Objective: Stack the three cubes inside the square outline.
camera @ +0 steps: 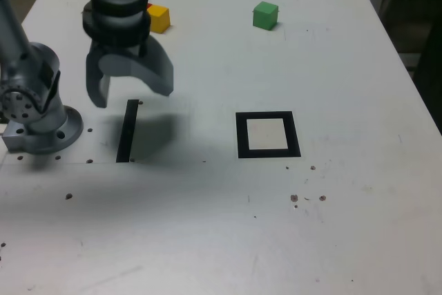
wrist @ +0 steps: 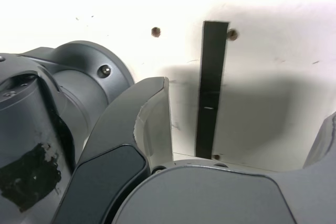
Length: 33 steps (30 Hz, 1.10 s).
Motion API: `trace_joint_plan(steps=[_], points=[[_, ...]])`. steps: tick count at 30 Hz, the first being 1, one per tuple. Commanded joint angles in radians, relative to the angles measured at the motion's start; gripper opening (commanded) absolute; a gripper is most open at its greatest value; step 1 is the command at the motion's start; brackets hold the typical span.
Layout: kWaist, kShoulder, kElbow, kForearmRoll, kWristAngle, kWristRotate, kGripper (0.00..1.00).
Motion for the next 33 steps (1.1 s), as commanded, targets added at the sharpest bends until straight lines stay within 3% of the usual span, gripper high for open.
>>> trace_joint_plan(steps=[1, 33], points=[[0.035, -0.004, -0.018, 0.015, 0.003, 0.021, 0.99], [0.519, 0.117, -0.237, 0.098, 0.044, 0.248, 0.99]])
